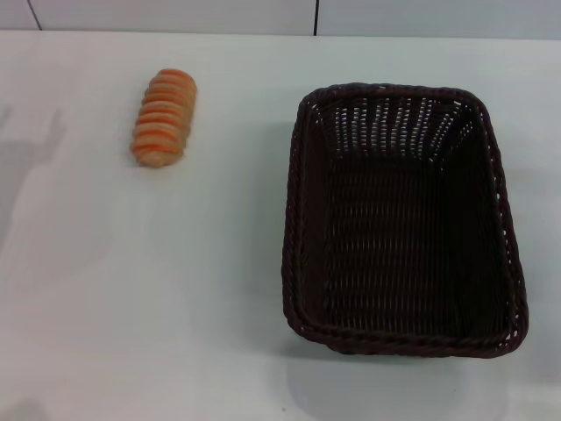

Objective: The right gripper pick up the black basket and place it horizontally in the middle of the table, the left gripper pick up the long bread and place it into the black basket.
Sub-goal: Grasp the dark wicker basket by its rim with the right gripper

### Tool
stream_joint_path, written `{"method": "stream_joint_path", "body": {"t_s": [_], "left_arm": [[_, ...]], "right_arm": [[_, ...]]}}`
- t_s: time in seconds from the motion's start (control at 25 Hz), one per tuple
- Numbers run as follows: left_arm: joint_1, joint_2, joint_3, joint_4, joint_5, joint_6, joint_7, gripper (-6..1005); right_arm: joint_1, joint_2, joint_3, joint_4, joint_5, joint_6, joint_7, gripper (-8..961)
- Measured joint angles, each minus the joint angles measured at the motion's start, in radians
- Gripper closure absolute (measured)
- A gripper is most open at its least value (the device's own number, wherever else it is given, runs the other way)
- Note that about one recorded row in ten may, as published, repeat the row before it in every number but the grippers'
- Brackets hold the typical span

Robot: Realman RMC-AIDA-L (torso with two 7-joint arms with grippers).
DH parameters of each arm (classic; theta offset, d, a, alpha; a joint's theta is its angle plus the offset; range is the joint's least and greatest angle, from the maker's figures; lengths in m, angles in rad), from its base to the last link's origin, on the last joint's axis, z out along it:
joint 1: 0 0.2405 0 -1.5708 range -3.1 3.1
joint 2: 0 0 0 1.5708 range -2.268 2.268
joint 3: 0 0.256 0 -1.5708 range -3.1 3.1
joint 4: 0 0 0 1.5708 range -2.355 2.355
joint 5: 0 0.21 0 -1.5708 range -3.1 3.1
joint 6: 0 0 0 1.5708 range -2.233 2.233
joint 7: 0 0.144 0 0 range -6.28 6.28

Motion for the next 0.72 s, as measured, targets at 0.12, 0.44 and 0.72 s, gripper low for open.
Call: {"method": "stream_joint_path", "body": {"t_s": [0.12, 0.44, 0.72], "left_arm": [[0.000, 0.000, 0.000, 0.000, 0.000, 0.000, 0.000, 190], [0.000, 0.000, 0.000, -0.001, 0.000, 0.001, 0.000, 191], [-0.001, 0.000, 0.000, -0.002, 0.000, 0.003, 0.000, 191]], "right_arm": [[0.000, 0.000, 0.000, 0.000, 0.001, 0.000, 0.000, 258], [0.005, 0.000, 0.000, 0.000, 0.003, 0.000, 0.000, 258], [0.002, 0.000, 0.000, 0.019, 0.003, 0.016, -0.002, 259]]}}
